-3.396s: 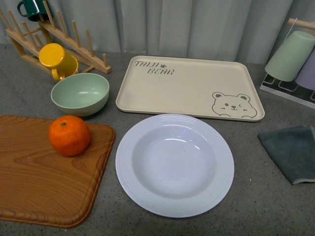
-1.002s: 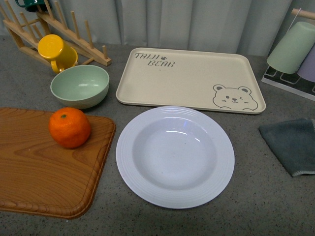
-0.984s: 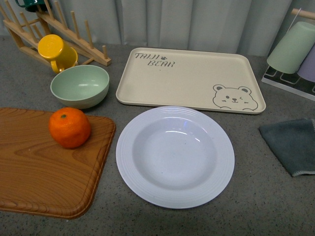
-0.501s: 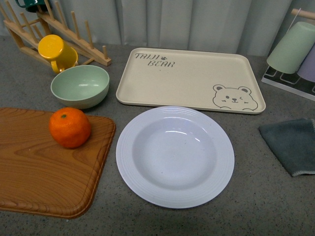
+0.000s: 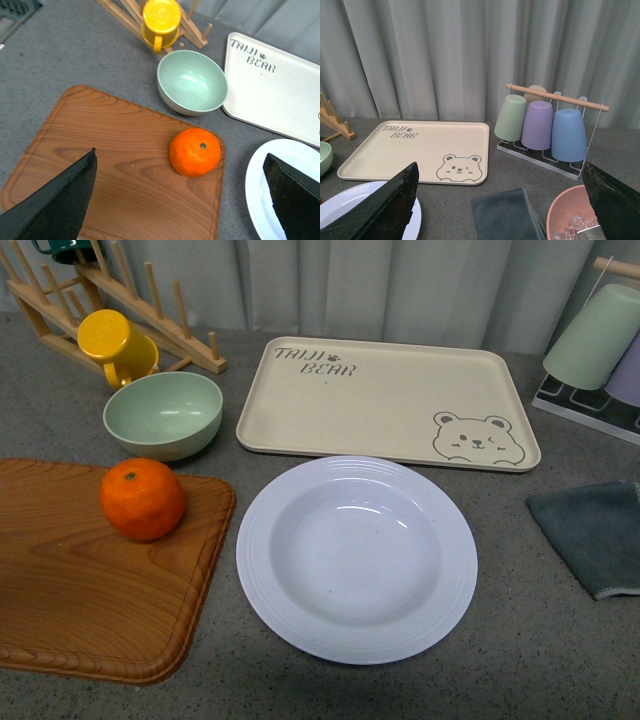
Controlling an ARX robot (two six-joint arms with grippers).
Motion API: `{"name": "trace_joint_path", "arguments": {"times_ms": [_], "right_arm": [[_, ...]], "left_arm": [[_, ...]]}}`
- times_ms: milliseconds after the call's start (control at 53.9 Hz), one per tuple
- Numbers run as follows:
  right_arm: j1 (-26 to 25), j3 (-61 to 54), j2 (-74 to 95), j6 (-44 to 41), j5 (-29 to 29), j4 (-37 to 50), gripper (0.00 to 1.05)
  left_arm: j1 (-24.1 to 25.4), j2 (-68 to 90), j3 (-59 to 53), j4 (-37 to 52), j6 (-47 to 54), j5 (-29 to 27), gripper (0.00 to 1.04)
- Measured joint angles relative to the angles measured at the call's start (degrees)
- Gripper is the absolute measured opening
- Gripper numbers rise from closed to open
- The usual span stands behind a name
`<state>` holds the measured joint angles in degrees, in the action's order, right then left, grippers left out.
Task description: Place orange and plate with both arms
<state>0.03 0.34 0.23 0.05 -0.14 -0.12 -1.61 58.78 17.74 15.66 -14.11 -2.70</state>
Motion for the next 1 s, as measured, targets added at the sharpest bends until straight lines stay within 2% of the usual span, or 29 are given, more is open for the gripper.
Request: {"name": "trace_joint_path", "arguments": {"times_ms": [130, 353, 742, 1002], "right_arm": [[0.0, 0.0, 0.0, 0.0, 0.0, 0.0, 0.96], [0.0, 0.0, 0.0, 0.0, 0.0, 0.0, 0.96], [0.0, 0.0, 0.0, 0.02, 0.0, 0.0, 0.96], [0.0, 0.0, 0.0, 0.0, 0.0, 0.0, 0.96]], "left_arm": [[-3.1, 18.12, 7.69, 7.76, -0.31, 2.1, 0.98], [-4.96, 32.52, 14.45, 9.77, -1.22, 2.14, 0.98], [-4.59, 42.93, 19.76, 8.9, -0.15, 2.99, 0.98], [-4.96, 46.14, 22.08, 6.51, 0.28, 5.95, 0.98]]}}
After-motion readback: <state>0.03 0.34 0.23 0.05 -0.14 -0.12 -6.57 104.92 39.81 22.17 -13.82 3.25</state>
